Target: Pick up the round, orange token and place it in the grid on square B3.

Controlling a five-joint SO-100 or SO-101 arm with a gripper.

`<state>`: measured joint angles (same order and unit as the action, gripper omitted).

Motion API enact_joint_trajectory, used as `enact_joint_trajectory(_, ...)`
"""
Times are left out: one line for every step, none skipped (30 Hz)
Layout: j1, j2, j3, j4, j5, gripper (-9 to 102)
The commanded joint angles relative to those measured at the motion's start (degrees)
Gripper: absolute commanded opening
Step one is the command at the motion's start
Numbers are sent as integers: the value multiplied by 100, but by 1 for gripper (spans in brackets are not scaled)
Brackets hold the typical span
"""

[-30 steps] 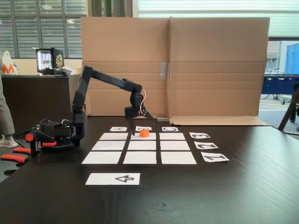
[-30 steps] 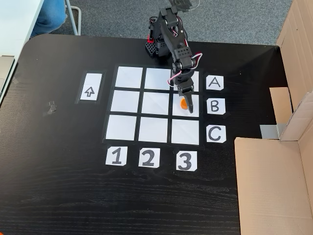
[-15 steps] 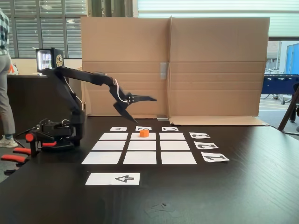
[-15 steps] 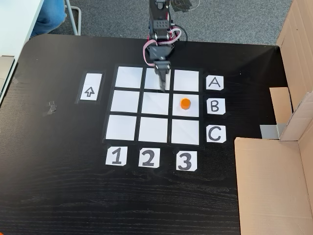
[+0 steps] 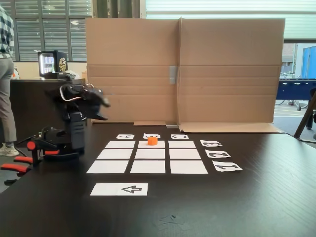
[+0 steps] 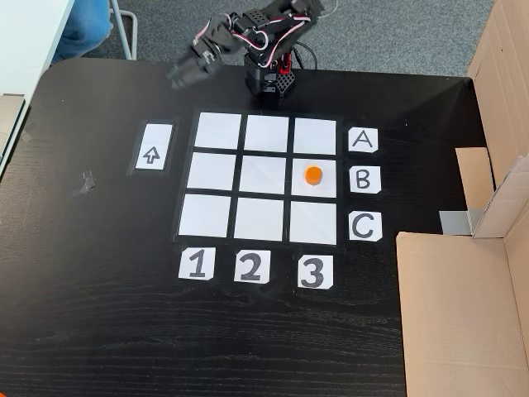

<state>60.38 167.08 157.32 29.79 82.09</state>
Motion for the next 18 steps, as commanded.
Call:
enact_joint_trajectory(1485, 976, 642, 501, -167, -1)
enact_joint_trajectory(1872, 1459, 984, 624, -185, -1)
enact_joint_trajectory(2197, 2004, 1301, 791, -193, -1)
enact_joint_trajectory(2505, 2391, 1512, 976, -220, -1)
enact_joint_trajectory(2733, 2382, 1529, 1072, -272, -1)
enact_joint_trajectory(2944, 2382, 1564, 1195, -334, -1)
enact_joint_trajectory(3111, 2382, 1608, 1292, -413, -1)
enact_joint_trajectory(3252, 2382, 1688, 1283, -431, -1)
enact_joint_trajectory(3393, 2373, 1705, 1248, -343, -1)
enact_joint_trajectory(3480, 2373, 1714, 1230, -281, -1)
enact_joint_trajectory(3507, 2373, 1723, 1222, -237, -1)
enact_joint_trajectory(3507, 2373, 1723, 1222, -237, -1)
enact_joint_trajectory(3489, 2373, 1723, 1222, -237, -1)
enact_joint_trajectory(3472, 2373, 1723, 1222, -246, -1)
enact_joint_trajectory(3463, 2373, 1723, 1222, -246, -1)
enact_joint_trajectory(3463, 2373, 1723, 1222, -237, -1)
enact_joint_trajectory(3463, 2373, 1723, 1222, -237, -1)
enact_joint_trajectory(3463, 2373, 1723, 1222, -237, -1)
